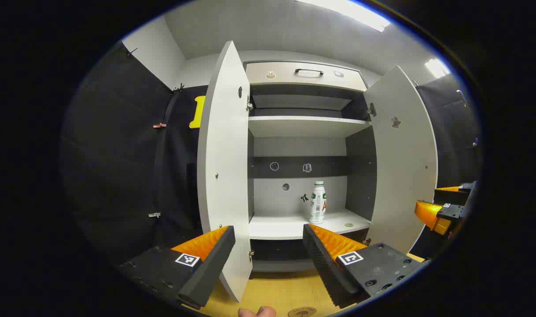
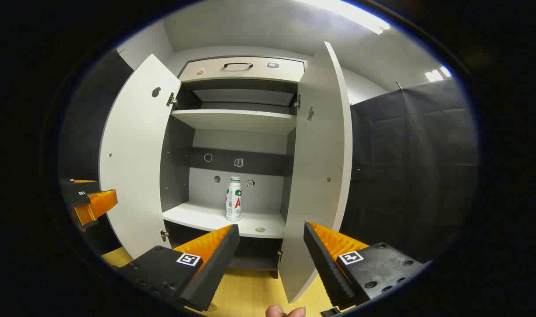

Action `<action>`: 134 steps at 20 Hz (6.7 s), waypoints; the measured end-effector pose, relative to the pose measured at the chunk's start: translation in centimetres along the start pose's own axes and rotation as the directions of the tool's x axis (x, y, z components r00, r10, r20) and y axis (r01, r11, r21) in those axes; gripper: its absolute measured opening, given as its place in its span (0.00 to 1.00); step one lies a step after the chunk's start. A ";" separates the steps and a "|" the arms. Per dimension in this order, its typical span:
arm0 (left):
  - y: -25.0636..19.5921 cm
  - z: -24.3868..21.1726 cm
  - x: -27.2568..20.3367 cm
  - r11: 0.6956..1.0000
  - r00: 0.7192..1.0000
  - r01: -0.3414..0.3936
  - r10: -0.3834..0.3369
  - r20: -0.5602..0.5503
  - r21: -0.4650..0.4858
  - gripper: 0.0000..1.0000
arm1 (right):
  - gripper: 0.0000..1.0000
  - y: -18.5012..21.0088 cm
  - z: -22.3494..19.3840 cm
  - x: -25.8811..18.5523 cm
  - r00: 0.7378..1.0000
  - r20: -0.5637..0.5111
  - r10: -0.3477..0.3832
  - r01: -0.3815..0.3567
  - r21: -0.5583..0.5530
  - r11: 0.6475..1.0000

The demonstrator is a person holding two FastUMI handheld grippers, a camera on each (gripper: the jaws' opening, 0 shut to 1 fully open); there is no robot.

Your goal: Grasp the bottle in the cabinet with the left hand and place it on the coaster, then close the right door with the right hand and the left door with the left hand.

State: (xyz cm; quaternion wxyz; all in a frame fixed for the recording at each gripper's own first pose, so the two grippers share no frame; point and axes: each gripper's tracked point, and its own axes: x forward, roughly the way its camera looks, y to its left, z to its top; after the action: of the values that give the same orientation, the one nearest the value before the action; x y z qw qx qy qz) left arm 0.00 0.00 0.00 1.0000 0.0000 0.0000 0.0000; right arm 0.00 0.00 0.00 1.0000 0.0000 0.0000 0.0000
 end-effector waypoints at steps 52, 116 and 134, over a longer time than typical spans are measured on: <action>-18.2 -5.6 31.7 0.982 0.977 0.191 -0.189 -0.096 0.002 0.98 | 0.98 0.0 -1.2 2.1 0.992 -0.011 0.122 -0.121 0.069 0.990; -8.6 -26.3 1.7 0.971 0.964 0.228 -0.235 -0.124 -0.066 0.79 | 0.97 3.0 0.9 -2.6 0.992 0.103 0.067 -0.074 0.068 0.995; -12.9 -41.5 -0.7 0.952 0.927 0.302 -0.304 -0.220 -0.040 0.80 | 0.98 3.1 -0.1 0.0 0.991 0.082 0.101 -0.105 0.043 0.994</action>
State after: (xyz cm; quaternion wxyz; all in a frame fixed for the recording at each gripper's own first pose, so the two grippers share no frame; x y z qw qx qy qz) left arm -0.74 -12.93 -41.54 0.9816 -0.0027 0.1126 -0.1543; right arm 0.00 3.12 -0.11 0.9976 0.0234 -0.0397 0.0518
